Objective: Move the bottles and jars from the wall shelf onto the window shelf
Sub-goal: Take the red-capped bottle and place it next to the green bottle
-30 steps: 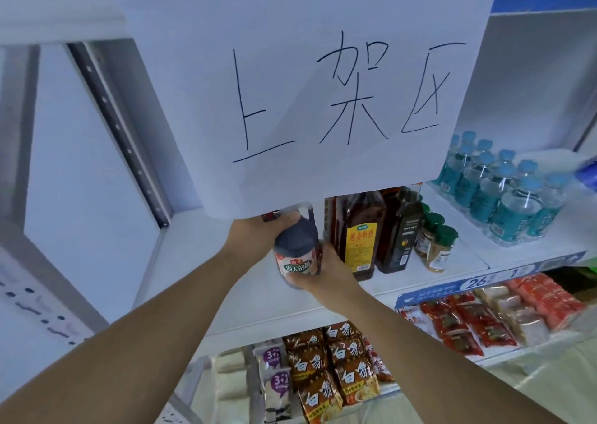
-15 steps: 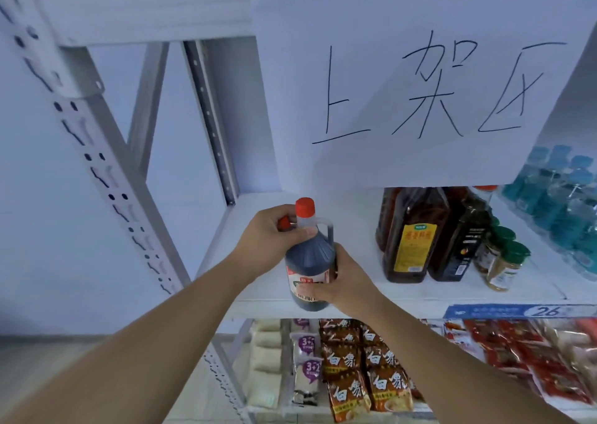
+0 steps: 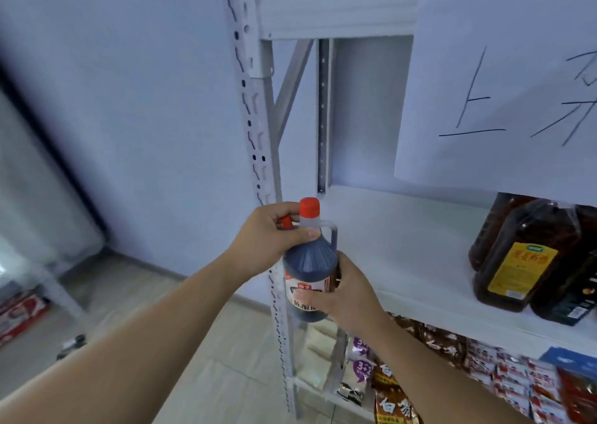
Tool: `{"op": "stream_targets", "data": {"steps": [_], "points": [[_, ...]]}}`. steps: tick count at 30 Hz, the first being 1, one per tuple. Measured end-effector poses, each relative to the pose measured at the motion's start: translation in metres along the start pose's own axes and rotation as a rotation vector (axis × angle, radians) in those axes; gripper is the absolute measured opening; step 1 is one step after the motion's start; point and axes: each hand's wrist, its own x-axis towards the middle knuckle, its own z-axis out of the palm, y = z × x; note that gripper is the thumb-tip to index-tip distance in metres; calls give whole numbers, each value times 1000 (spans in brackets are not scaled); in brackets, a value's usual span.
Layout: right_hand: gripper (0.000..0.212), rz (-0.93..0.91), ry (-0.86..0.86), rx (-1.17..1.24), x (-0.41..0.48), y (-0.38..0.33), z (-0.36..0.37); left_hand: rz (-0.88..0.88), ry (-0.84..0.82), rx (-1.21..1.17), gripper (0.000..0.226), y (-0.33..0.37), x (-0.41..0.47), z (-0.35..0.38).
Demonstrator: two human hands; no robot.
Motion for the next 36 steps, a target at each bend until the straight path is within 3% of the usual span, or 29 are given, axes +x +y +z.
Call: {"op": "stream_targets", "data": {"steps": [9,22,36], "points": [[71,-78,-172,34,21,-56,128,-29,197,53,25,-10,-61,-133],[71,-175,-430,36,46,-159,398,-89,442,91,31,-56,-179,-391],[65,-245,-665,27,89,-228,582,-98,703,111,28,-92,-239,-554]]}}
